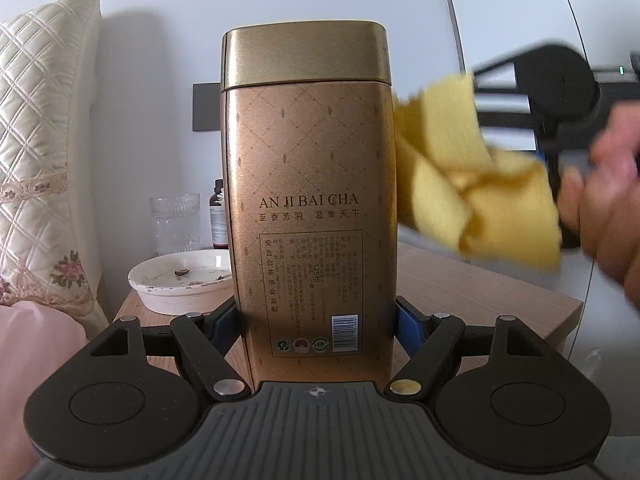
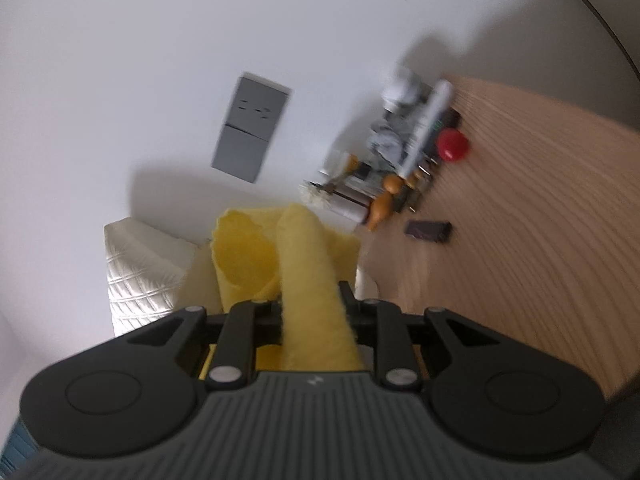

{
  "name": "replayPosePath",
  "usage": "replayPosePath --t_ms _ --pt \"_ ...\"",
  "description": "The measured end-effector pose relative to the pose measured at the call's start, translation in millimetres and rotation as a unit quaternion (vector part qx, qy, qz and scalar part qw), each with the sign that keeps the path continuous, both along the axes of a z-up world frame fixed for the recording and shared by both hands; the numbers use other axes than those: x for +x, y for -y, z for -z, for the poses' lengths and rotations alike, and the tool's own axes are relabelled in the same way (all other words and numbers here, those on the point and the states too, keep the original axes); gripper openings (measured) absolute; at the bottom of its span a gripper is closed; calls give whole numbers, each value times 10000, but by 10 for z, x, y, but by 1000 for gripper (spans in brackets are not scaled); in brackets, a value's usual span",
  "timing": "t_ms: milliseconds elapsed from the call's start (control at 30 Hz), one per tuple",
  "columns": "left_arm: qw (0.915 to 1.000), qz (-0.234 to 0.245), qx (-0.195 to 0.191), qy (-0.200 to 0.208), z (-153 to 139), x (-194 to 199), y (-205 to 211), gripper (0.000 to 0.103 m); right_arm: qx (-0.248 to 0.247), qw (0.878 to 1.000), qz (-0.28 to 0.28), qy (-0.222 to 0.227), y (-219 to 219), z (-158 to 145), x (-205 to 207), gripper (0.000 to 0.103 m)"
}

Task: Clean container
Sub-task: 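Wipe the cloth along the tin's side edge with the right gripper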

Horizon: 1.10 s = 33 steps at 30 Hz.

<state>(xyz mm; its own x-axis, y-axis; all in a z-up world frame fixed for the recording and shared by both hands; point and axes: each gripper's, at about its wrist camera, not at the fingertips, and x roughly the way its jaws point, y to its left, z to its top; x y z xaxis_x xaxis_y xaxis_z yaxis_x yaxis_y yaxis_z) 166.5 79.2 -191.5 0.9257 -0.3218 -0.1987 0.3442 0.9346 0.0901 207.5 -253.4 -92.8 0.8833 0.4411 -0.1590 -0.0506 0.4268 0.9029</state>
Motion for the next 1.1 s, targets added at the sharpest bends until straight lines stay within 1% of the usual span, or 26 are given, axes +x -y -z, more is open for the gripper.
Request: replayPosePath --t_ms 100,167,267,367,433,500,567,600,667,733,800,900,967,1000,1100 --pt "10000 7 -11 -11 -24 -95 163 80 -85 9995 -33 288 -19 -161 19 23" --pt "10000 -41 5 -16 -79 -185 212 80 -92 9992 -21 388 -8 -188 31 23" --pt "10000 -46 29 8 -118 -258 383 80 142 9996 49 232 34 -17 33 23" --pt "10000 -66 26 2 -213 -301 492 80 107 9999 77 -65 28 154 24 23" --pt "10000 -52 22 5 -230 -347 556 80 158 9997 80 -139 26 188 21 23" --pt "10000 9 -9 -1 -204 -383 412 80 197 9997 66 -102 26 135 24 23" --pt "10000 5 -7 0 -247 -421 521 80 262 9996 41 -11 30 45 26 23" --pt "10000 3 -9 -1 -269 -440 575 80 285 9995 14 109 31 -26 17 23" --pt "10000 12 -34 -16 -273 -483 554 80 243 9993 3 278 21 -140 -22 23" --pt "10000 15 -40 -30 -296 -522 603 80 152 9994 -51 307 -16 -149 -94 23" --pt "10000 7 -35 -31 -336 -543 690 80 -13 9997 -91 204 -40 -65 -163 23" --pt "10000 -38 -68 -26 -368 -552 720 80 86 9999 -77 -63 -43 141 -213 23" --pt "10000 -57 -54 -15 -406 -589 810 80 23 9996 -42 -281 -60 227 -227 23" --pt "10000 -55 -56 -21 -427 -602 848 80 15 9992 -29 -388 -70 253 -234 23" --pt "10000 -50 -62 -24 -490 -653 963 80 -16 9993 -40 -358 -82 172 -234 22"
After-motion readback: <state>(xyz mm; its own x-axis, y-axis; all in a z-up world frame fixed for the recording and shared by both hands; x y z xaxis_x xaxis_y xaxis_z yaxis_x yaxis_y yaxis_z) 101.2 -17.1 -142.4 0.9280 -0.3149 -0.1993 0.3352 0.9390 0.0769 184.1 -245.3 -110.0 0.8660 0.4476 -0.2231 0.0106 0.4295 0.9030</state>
